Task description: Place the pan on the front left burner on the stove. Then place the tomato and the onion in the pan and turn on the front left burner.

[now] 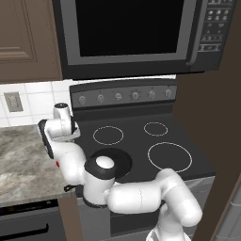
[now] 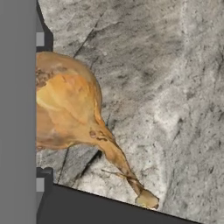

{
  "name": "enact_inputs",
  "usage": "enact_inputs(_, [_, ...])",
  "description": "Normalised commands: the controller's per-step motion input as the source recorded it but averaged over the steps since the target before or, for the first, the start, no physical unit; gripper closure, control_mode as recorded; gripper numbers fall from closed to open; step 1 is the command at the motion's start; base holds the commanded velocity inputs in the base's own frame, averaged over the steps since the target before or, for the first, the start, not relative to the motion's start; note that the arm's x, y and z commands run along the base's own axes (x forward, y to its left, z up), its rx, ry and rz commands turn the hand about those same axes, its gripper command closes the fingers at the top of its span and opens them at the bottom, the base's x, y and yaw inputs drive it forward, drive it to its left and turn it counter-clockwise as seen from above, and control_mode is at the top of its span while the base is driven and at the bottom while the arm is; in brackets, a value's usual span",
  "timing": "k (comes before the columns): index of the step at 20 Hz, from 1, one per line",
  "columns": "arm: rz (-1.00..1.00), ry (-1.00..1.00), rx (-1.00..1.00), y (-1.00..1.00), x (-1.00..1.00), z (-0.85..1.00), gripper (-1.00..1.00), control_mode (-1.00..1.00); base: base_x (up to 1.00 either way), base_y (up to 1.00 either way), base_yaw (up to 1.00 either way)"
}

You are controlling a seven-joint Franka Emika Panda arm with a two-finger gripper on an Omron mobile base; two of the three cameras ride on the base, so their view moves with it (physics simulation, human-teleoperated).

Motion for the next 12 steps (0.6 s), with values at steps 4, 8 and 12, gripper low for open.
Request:
enact_inputs(4, [0.03, 0.00, 0.02, 0.03, 0.09, -0.14, -1.00, -1.00, 0.00, 0.00, 0.00])
enact_inputs(8, [0.00, 0.00, 0.01, 0.00, 0.00, -0.09, 1.00, -1.00, 0.00, 0.00, 0.00])
enact_inputs(12, [0.00, 0.00, 0.00, -0.04, -0.09, 0.00, 1.00, -1.00, 0.00, 0.00, 0.00])
